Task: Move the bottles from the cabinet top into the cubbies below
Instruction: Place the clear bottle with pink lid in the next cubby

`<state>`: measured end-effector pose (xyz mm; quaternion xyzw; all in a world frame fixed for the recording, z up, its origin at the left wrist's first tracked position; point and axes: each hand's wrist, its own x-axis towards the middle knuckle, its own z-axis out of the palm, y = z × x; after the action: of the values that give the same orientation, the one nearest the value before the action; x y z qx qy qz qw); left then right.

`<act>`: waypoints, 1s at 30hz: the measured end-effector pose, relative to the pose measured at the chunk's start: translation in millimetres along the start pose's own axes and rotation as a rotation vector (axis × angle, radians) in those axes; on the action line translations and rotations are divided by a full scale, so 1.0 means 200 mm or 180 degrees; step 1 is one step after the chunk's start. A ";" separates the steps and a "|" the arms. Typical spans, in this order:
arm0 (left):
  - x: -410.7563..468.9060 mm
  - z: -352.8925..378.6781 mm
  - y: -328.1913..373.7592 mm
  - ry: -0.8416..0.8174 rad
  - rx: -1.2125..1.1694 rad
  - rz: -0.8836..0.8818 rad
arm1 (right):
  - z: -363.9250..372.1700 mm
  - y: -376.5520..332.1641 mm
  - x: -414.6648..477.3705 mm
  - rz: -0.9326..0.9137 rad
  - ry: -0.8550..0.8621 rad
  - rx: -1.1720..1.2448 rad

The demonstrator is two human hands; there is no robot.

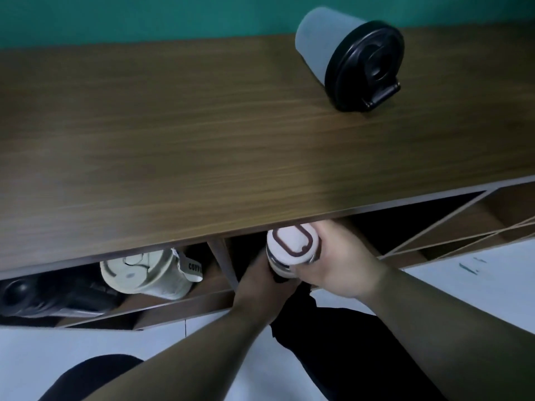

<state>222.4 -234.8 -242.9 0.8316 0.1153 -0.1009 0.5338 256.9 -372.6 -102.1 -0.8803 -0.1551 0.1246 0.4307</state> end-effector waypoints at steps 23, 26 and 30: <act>0.00 0.05 0.05 0.0418 0.0697 -0.0759 | 0.11 0.11 0.10 0.0269 0.0088 -0.0093; -0.01 0.04 0.06 0.0450 0.0647 -0.0721 | 0.12 0.12 0.10 0.0371 0.0203 -0.0099; -0.01 0.03 0.07 0.0399 0.0594 -0.0724 | 0.17 0.14 0.10 0.0440 0.0514 -0.0233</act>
<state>224.2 -244.9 -233.0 0.8638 0.2320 -0.1188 0.4312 268.2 -356.3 -146.2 -0.9112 -0.0633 0.0769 0.3997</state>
